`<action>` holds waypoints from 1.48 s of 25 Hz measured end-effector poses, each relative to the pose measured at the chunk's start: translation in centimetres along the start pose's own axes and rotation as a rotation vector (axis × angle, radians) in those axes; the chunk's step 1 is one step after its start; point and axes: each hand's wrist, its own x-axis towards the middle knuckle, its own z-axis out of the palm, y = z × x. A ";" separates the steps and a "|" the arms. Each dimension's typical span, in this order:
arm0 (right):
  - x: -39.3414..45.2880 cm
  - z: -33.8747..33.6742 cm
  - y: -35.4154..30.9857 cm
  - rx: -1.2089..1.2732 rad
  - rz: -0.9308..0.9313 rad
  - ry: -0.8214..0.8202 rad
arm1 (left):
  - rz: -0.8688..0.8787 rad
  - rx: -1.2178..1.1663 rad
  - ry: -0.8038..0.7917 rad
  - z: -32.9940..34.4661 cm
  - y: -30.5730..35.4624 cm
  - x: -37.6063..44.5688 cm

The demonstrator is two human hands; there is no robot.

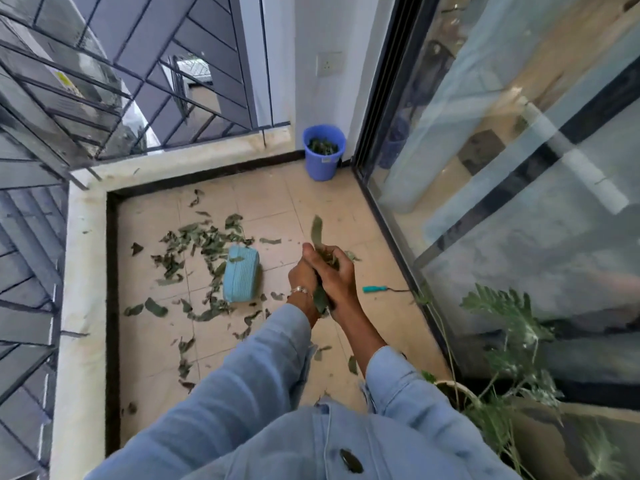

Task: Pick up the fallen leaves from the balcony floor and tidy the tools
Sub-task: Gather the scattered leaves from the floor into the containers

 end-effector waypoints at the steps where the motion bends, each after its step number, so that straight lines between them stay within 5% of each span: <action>1: 2.1 0.9 0.0 0.007 0.018 0.014 | -0.043 -0.133 0.031 0.1 1.7 1.9; 5: 11.8 7.1 -2.9 0.020 0.042 0.186 | -0.151 -0.437 0.097 -0.5 10.1 11.7; 11: 24.6 14.3 -9.8 -0.050 0.015 0.232 | -0.007 -0.246 -0.054 -0.1 22.3 22.6; 15: 31.1 15.2 -12.4 -0.097 0.055 0.167 | 0.041 -0.156 -0.069 2.0 26.3 27.9; 19: 37.9 14.9 -15.3 0.142 0.131 0.176 | -0.056 -0.185 0.030 5.4 30.4 33.2; 25: 53.3 14.0 -19.4 0.183 0.211 -0.086 | -0.129 -0.134 0.203 11.1 38.3 47.6; 32: 72.7 11.4 -20.9 0.134 0.321 0.167 | -0.308 -0.260 0.115 18.7 44.3 62.5; 37: 84.0 11.0 -16.2 0.257 0.454 0.318 | -0.338 -0.121 0.097 18.9 44.4 71.8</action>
